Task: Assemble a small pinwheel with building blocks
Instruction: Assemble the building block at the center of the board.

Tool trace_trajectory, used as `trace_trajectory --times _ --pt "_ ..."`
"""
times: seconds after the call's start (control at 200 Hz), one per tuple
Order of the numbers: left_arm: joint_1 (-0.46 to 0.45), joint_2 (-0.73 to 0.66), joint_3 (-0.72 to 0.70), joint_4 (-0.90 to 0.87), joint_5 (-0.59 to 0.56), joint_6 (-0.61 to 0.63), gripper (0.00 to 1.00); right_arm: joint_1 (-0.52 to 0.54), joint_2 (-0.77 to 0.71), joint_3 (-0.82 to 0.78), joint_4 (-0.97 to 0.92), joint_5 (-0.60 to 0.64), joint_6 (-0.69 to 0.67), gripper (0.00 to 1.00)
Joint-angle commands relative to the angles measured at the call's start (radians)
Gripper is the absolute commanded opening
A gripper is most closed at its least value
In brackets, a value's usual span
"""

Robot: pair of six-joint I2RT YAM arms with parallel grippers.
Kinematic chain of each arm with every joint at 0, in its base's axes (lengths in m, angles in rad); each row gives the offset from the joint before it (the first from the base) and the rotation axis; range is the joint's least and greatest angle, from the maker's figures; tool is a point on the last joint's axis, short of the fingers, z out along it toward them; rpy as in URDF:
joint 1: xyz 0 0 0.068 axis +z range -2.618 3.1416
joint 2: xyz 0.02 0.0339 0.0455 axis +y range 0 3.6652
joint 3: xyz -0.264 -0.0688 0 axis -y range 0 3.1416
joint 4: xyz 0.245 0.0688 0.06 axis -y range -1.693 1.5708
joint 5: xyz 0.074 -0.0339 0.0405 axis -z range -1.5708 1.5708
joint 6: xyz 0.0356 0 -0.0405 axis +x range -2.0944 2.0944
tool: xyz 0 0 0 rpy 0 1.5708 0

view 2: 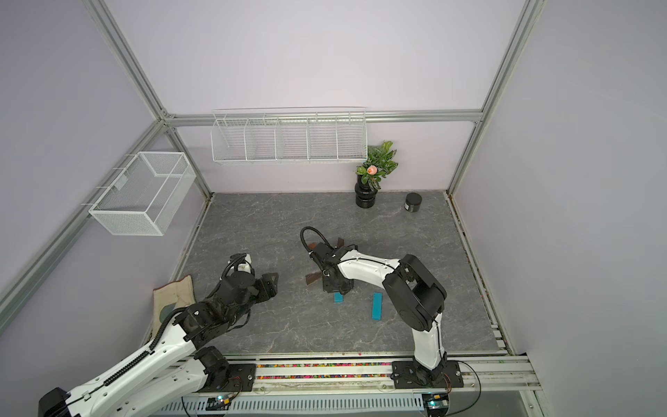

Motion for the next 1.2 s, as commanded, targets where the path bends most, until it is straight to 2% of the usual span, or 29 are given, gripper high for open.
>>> trace_trajectory --times 0.0,0.7,0.835,1.015,1.195 --pt "0.005 -0.018 -0.02 -0.01 -0.019 -0.027 0.77 -0.012 0.004 0.029 -0.004 0.004 0.006 0.32" --pt "0.005 -0.027 -0.031 -0.007 -0.015 -0.029 0.77 -0.013 0.091 0.106 -0.015 -0.018 -0.033 0.32" --pt "0.005 -0.029 -0.032 -0.009 -0.017 -0.03 0.77 -0.014 0.093 0.112 -0.02 -0.01 -0.037 0.38" --pt "0.005 -0.027 -0.033 -0.006 -0.017 -0.03 0.77 -0.014 0.082 0.113 -0.025 0.001 -0.036 0.53" --pt "0.005 -0.026 -0.034 -0.004 -0.015 -0.031 0.77 -0.014 0.074 0.114 -0.025 0.012 -0.036 0.5"
